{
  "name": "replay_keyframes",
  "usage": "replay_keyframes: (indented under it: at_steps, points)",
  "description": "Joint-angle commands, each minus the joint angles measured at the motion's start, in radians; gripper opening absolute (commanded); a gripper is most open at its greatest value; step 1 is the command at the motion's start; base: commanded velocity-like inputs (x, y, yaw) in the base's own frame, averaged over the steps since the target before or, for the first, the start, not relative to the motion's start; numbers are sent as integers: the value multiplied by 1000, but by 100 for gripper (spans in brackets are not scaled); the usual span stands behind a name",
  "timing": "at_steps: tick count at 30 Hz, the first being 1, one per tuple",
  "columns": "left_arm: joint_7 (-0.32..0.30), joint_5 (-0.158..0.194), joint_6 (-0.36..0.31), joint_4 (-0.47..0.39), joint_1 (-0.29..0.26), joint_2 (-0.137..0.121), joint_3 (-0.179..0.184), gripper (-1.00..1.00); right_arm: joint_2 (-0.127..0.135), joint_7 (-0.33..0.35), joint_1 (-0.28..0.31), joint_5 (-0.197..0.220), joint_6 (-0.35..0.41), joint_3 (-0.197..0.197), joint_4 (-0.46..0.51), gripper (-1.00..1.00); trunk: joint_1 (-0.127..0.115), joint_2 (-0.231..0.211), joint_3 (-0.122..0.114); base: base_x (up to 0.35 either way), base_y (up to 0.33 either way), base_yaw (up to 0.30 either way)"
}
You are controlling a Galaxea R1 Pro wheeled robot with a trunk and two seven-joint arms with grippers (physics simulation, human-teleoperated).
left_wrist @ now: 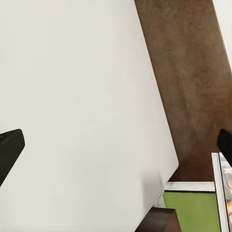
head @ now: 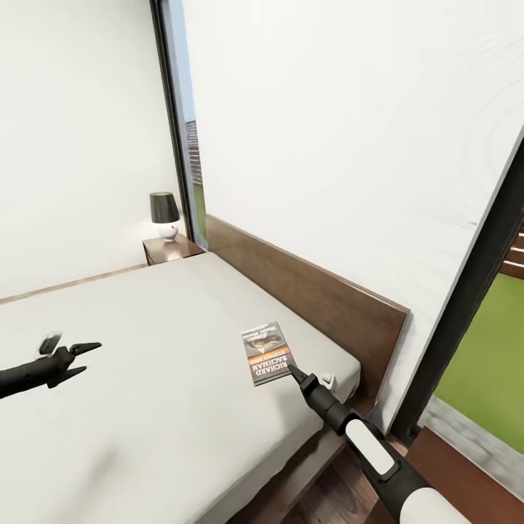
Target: In the bedroom, move the book from the bed onto either nightstand, and place the two sandals side by side next to the bed.
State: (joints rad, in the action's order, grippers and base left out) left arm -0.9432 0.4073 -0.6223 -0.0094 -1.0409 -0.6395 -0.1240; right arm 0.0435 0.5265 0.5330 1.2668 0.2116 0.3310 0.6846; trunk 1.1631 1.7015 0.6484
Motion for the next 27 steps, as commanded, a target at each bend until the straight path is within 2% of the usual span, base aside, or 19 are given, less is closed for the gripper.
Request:
replay_keyframes:
  at_steps: [1, 15, 27]
  points:
    - [-2, -5, -7, 0, -1, 0, -8, 100, 1, 1, 1, 11, 4, 3, 0, -100, 0, 0, 1, 0, 0, 8]
    - [-2, -5, -8, 0, -1, -2, -8, 100, 1, 1, 1, 12, 4, 3, 0, -100, 0, 0, 1, 0, 0, 7]
    - [-2, -5, -8, 0, -1, -2, -8, 100, 0, 1, 1, 12, 4, 4, 1, -100, 0, 0, 1, 0, 0, 194]
